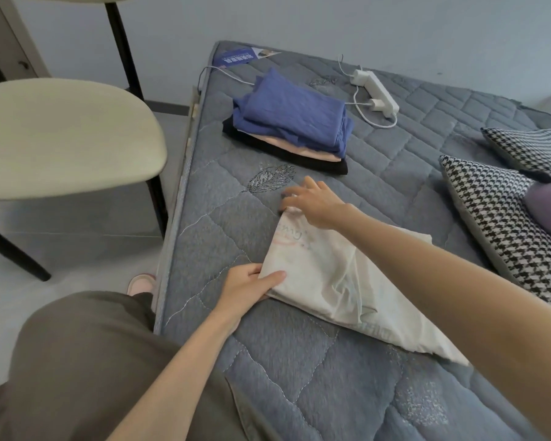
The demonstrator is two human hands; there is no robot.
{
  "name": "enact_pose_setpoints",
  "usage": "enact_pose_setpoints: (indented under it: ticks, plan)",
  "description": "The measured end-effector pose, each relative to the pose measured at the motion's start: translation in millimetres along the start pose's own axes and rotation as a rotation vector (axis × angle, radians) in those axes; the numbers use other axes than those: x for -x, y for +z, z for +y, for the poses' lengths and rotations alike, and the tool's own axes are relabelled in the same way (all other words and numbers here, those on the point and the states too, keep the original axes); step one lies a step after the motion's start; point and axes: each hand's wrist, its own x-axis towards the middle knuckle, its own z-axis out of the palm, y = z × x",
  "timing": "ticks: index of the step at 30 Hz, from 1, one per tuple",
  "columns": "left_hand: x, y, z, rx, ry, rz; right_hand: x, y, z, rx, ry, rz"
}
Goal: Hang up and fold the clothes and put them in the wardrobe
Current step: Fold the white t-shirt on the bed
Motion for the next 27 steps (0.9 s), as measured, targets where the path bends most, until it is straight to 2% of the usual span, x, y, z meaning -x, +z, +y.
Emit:
enact_pose_setpoints:
  ticks: [5,10,14,20,24,27]
  plan:
    - [-2,0,-1,-0.080,0.045,0.034,-18,-2,7,0.210,-0.094,-0.011]
    - [-1,1,1,-0.160,0.130,0.062,-25,-2,11,0.127,-0.165,-0.042]
    - [0,-2,9,-0.191,0.173,0.112,-23,-3,11,0.105,-0.170,0.023]
    - [-2,-37,46,-0.217,0.354,0.337,-41,-25,0,-0.051,0.021,0.264]
    - [0,-74,80,-0.381,0.517,0.553,-72,-52,-20,-0.280,0.052,0.461]
    - [8,-90,105,-0.368,0.616,0.651,-85,-73,-30,-0.438,0.041,0.641]
